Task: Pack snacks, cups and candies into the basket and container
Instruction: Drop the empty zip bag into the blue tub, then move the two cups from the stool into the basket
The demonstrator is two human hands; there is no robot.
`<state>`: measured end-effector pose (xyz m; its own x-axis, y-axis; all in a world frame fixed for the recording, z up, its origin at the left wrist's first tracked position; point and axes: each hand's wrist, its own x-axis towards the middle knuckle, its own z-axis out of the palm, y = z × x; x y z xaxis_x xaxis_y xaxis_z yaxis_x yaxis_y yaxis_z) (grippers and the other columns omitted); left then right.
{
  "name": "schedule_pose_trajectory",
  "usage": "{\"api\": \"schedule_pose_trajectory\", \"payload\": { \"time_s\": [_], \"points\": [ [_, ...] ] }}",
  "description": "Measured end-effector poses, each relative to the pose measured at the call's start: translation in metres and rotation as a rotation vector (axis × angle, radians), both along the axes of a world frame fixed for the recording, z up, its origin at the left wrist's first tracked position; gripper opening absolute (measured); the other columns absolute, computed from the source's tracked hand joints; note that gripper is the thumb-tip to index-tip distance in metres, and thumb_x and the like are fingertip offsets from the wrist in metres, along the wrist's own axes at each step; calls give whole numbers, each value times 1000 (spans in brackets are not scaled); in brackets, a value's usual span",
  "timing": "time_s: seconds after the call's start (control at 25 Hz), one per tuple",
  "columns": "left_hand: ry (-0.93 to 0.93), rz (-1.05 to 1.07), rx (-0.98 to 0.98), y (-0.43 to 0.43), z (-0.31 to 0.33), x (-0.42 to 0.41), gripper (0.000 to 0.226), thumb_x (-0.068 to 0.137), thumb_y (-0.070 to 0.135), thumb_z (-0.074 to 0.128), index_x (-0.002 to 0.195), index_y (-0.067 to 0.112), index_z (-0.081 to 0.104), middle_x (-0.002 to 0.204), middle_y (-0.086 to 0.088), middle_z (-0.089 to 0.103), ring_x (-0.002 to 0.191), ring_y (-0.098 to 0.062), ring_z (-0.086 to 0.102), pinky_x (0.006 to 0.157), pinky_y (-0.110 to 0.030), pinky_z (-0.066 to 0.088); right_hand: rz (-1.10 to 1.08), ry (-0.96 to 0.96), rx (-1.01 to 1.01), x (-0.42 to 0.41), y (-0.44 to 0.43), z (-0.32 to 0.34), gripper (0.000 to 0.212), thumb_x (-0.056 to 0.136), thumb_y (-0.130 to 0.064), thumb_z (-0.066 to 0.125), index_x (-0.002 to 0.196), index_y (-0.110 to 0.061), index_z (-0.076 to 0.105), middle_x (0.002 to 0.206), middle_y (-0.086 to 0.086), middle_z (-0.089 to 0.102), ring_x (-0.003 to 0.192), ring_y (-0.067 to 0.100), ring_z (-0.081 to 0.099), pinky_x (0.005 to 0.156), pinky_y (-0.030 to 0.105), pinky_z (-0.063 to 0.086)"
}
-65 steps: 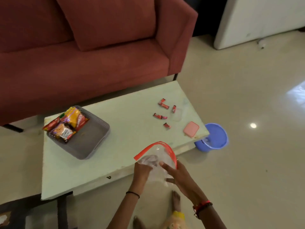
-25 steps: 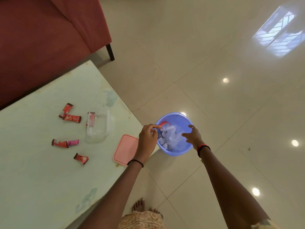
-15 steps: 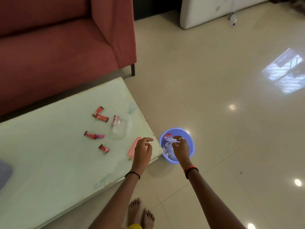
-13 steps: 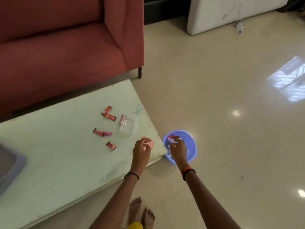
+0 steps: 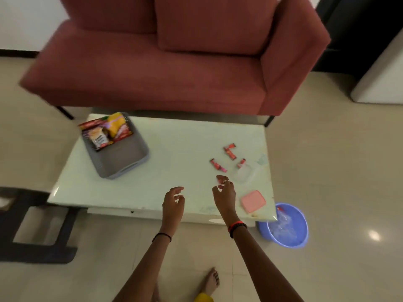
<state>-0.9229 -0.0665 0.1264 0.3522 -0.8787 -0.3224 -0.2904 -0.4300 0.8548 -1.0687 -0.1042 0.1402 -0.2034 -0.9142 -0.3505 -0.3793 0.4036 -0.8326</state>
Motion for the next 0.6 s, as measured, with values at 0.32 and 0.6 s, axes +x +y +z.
{"api": "schedule_pose_trajectory", "payload": {
  "time_s": [0.32, 0.6],
  "points": [
    [59, 334, -13, 64, 21, 168, 31, 86, -4, 44, 111, 9, 58, 120, -10, 59, 107, -24, 56, 94, -33, 43, 282, -7, 20, 184, 32, 23, 30, 89, 2, 48, 118, -4, 52, 132, 8, 51, 110, 26, 55, 93, 29, 45],
    [-22, 424, 0, 124, 17, 319, 30, 88, -2, 44, 113, 4, 58, 122, -12, 59, 110, -20, 55, 93, -25, 41, 384, -68, 90, 358, 74, 27, 32, 86, 4, 46, 116, -4, 56, 125, 12, 55, 109, 27, 55, 83, 22, 40]
  ]
}}
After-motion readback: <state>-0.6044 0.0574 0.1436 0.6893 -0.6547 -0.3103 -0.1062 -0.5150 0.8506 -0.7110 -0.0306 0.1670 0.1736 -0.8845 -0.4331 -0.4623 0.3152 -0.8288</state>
